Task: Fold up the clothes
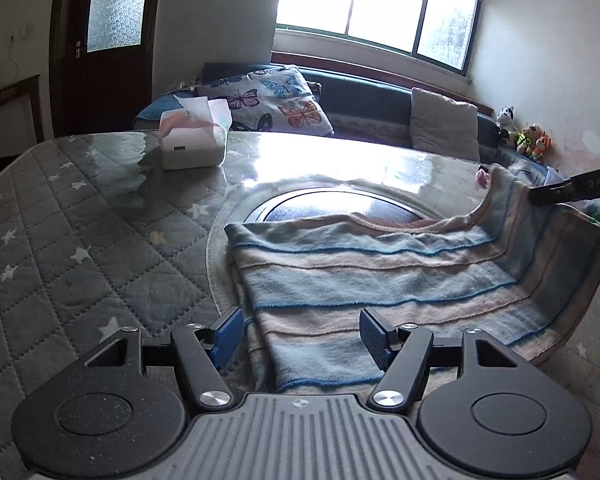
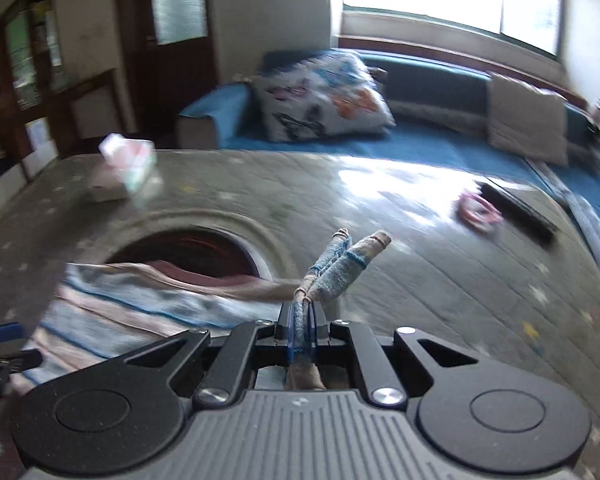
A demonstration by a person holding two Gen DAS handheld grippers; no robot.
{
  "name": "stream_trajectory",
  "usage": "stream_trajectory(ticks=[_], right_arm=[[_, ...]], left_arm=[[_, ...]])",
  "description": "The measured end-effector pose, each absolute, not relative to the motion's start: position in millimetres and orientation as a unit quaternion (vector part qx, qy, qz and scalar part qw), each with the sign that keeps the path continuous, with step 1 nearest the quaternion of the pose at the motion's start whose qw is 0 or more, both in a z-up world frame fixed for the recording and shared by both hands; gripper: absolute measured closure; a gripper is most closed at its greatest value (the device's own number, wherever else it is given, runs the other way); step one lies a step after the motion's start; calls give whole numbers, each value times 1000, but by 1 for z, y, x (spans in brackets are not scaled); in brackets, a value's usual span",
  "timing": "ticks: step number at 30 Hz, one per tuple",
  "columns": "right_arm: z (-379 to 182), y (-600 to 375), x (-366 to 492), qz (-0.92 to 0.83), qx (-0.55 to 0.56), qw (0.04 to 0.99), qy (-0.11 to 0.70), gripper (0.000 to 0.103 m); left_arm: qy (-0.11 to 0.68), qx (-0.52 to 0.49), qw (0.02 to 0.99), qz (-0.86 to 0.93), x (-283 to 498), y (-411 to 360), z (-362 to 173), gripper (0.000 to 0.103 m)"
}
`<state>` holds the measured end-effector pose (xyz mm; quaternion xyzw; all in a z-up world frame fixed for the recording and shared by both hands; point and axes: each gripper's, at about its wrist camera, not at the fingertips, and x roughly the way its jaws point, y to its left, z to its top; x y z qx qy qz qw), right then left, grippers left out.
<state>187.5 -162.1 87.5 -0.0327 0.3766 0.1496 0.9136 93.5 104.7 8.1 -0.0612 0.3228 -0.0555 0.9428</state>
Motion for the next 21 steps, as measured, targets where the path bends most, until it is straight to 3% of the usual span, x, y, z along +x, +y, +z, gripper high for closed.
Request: stream_trajectory(ticks=[11, 21], right_arm=[[116, -50, 182, 264, -57, 897, 351, 97], [99, 28, 179, 323, -60, 867, 374, 94]], left_arm=[[321, -99, 941, -49, 89, 119, 7, 36], [327, -113, 938, -24, 75, 140, 1, 36]])
